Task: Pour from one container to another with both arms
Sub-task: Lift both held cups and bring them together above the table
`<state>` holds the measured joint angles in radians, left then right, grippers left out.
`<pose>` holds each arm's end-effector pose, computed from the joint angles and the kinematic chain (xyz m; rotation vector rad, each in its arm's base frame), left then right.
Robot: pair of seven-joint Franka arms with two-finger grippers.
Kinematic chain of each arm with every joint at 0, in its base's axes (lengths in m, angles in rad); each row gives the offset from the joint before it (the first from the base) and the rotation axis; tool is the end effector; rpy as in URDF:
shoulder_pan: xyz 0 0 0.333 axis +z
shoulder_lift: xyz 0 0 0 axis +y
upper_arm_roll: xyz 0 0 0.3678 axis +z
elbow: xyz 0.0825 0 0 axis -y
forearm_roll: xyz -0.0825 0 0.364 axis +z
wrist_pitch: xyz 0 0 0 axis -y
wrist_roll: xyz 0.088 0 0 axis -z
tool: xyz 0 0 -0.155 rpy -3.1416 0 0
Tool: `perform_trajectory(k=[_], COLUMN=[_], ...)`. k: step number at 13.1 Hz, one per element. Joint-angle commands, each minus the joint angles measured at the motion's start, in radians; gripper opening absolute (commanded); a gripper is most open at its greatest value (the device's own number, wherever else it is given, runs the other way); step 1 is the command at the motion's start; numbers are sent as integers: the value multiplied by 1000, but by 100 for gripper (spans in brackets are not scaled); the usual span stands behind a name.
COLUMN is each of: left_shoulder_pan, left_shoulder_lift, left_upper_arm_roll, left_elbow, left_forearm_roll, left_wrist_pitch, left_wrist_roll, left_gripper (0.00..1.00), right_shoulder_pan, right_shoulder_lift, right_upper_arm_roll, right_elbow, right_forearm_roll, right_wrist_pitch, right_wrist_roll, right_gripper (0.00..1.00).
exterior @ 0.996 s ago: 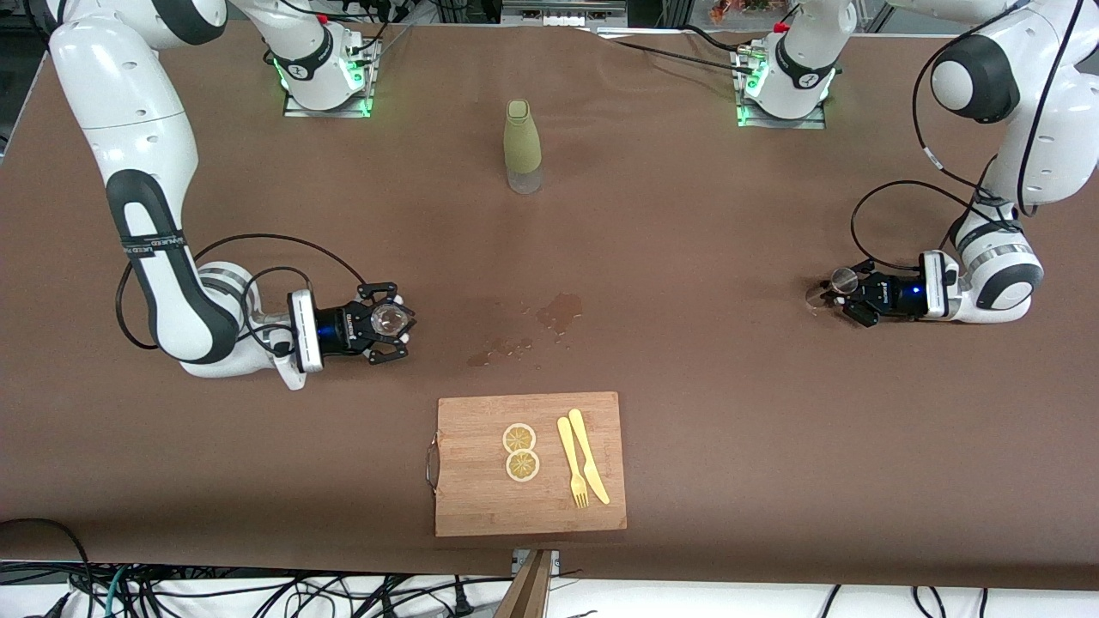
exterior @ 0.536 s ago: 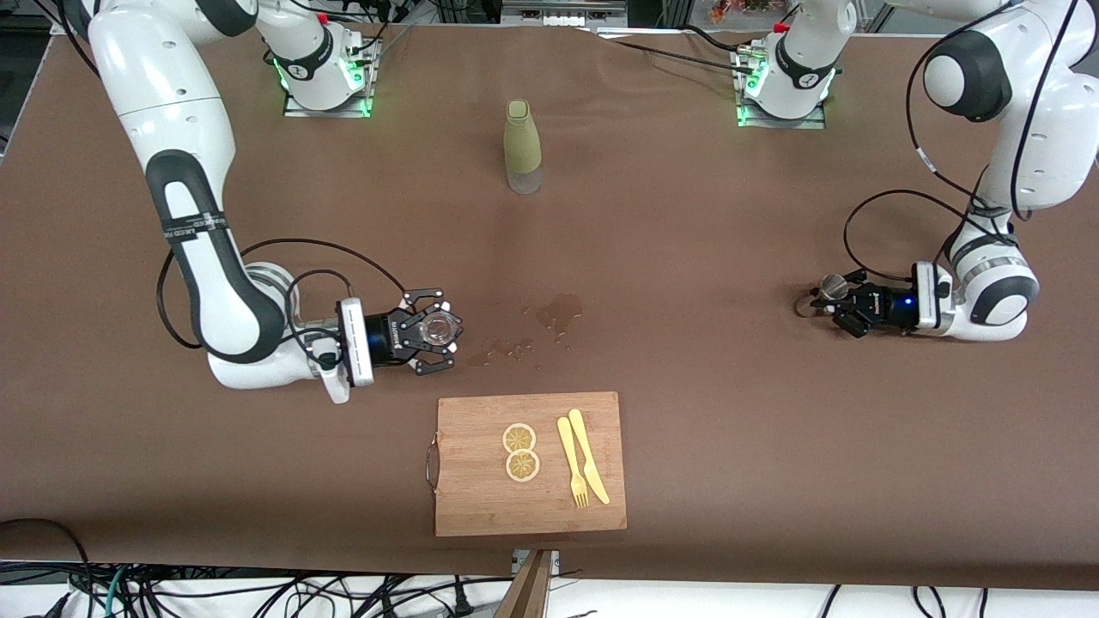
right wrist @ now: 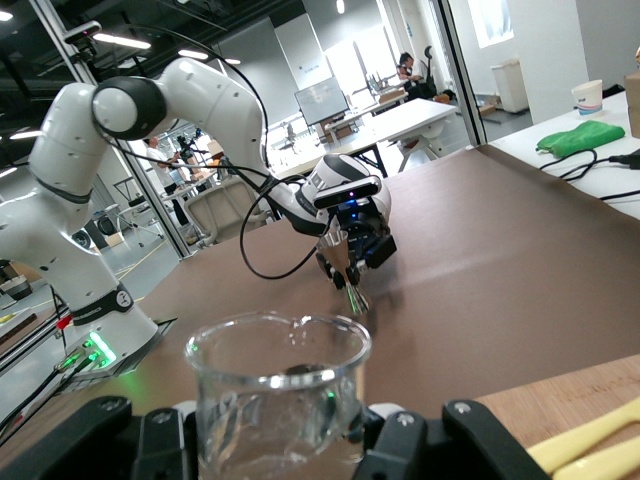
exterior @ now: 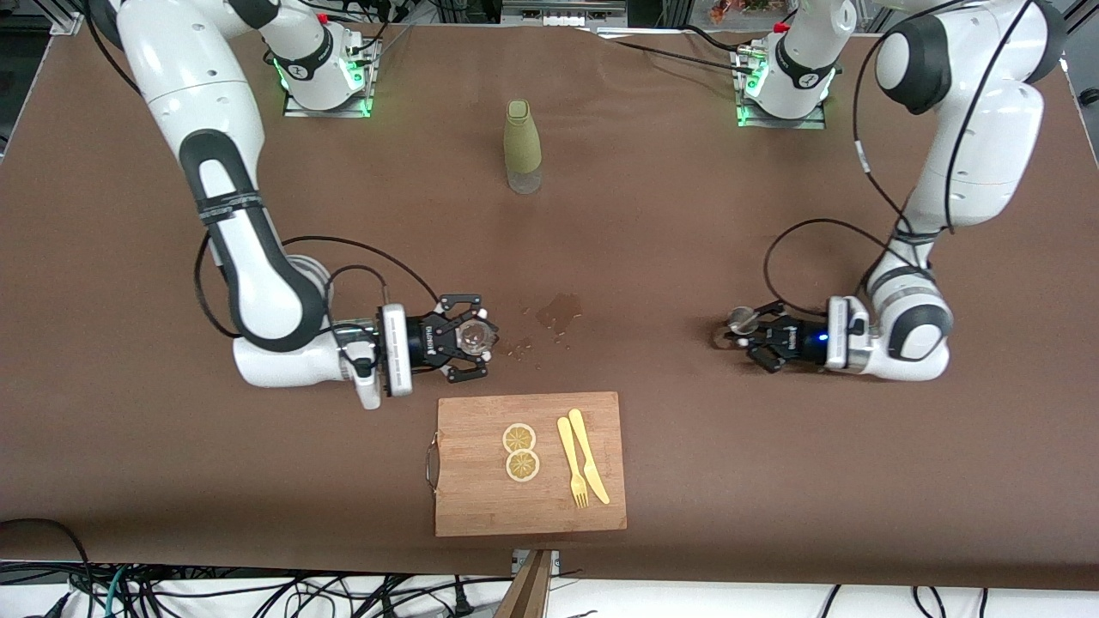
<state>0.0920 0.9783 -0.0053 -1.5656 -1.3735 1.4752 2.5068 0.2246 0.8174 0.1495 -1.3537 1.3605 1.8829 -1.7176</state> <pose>0.6506 -0.1030 0.1381 1.1584 -1.2535 1.0669 0.6865 0.3610 0.3093 -1.4569 -1.1605 -0.6949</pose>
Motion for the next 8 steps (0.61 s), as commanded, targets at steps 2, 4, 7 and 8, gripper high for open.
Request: perform_trajectory(k=[2,4,7,8], left_shoulder_pan=[-92,-145,-228,-245], left_shoulder_lift=[-12,-3,2,6], left_upper_arm_roll=[-61,-82,-84,-84], left_elbow=[19,47,61,73], left_forearm_roll=[-51,-73,-122,-130], left_wrist_pitch=[144,216,293,304], left_wrist_roll=[-112,-161,-183,-193], left_gripper=[0,0,0,0], right_shoulder_pan=[85,119,174,182], right_shoulder_lift=[-21,-26,-26,-26], right_upper_arm_roll=[-7,-7,-8,-10], right_elbow=[13,13,13,13], right_forearm_roll=[-18,-26,-131,-185], right_wrist_pitch=[117,174,232,234], right_wrist_roll=[53,53,73,110], right_gripper=[0,0,0,0])
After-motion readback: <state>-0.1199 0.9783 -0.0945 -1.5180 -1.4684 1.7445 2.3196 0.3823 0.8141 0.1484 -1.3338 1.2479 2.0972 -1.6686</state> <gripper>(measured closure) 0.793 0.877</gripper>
